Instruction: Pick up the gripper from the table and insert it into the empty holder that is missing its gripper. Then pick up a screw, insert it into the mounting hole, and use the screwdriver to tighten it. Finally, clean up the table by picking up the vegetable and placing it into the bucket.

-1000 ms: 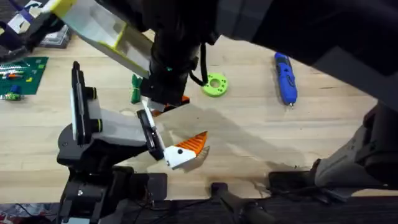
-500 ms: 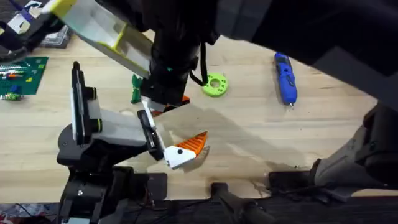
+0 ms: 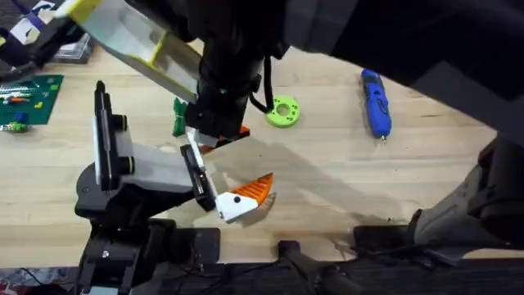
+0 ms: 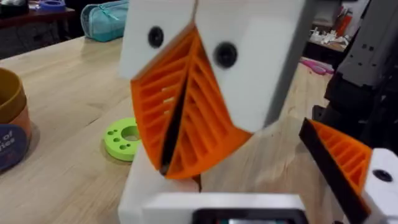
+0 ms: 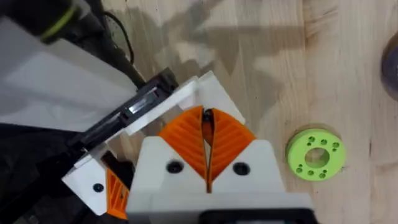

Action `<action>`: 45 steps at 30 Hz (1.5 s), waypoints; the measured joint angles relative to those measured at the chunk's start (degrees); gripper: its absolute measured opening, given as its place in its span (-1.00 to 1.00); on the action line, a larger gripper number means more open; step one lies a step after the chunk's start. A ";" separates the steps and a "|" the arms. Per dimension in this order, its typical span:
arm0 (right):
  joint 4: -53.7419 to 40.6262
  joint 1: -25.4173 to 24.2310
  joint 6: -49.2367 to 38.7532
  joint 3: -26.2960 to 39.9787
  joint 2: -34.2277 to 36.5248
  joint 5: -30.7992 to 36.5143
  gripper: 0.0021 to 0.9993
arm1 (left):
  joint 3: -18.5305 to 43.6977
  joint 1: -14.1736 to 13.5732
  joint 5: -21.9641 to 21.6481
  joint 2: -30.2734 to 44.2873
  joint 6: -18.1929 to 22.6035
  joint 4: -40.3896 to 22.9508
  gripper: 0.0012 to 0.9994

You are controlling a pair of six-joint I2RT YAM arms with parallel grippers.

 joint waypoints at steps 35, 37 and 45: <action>-7.01 -3.29 -0.63 0.07 -7.87 -0.61 0.99 | 0.00 0.10 -0.13 -0.17 0.68 0.09 0.97; -7.01 -3.68 -0.63 0.07 -8.68 -0.63 0.99 | 0.00 0.10 -0.13 -0.17 0.70 0.09 0.97; -10.05 -5.70 -0.70 0.07 -10.46 -0.66 0.99 | 0.00 0.10 -0.13 -0.17 0.70 0.09 0.91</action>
